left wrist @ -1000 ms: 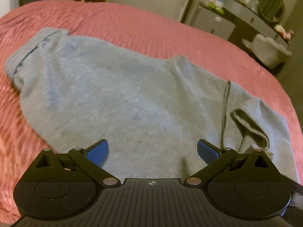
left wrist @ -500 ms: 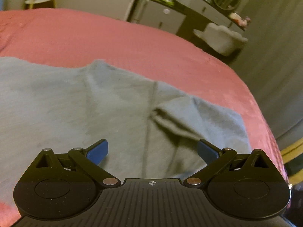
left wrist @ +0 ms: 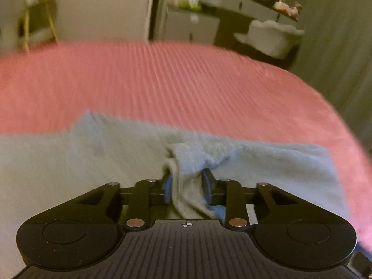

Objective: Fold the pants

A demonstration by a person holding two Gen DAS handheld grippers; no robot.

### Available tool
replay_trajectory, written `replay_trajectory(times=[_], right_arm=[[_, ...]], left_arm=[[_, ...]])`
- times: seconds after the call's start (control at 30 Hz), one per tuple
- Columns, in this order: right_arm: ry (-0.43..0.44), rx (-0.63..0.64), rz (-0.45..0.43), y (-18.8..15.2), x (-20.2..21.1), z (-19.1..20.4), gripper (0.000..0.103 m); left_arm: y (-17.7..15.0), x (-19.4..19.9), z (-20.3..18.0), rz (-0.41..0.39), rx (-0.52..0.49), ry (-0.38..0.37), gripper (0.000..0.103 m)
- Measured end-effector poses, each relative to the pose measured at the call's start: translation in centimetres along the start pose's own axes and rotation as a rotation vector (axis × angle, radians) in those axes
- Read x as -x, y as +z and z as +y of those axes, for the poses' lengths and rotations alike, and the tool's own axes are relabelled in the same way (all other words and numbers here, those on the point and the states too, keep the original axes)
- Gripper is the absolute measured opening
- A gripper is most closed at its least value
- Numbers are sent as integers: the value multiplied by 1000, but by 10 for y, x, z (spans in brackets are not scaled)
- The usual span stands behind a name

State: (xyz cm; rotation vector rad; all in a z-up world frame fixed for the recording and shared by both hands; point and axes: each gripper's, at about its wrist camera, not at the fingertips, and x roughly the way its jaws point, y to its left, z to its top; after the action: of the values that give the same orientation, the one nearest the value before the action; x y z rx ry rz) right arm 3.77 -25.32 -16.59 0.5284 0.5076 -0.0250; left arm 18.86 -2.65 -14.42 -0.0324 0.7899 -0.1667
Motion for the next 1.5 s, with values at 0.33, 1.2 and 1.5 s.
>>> replay_trajectory(times=[0.33,1.2,1.5], right_arm=[[-170,368,54,-19,-18,39,88],[-314,100,15,-14,9,12,100],[-455,219,83,-21,-3,28,100]], left_arm=[[-6,27,-18,-96,-251,388,72],[-69,107,5,149,65,63,84],[-83,84,-1,179,49,223,86]])
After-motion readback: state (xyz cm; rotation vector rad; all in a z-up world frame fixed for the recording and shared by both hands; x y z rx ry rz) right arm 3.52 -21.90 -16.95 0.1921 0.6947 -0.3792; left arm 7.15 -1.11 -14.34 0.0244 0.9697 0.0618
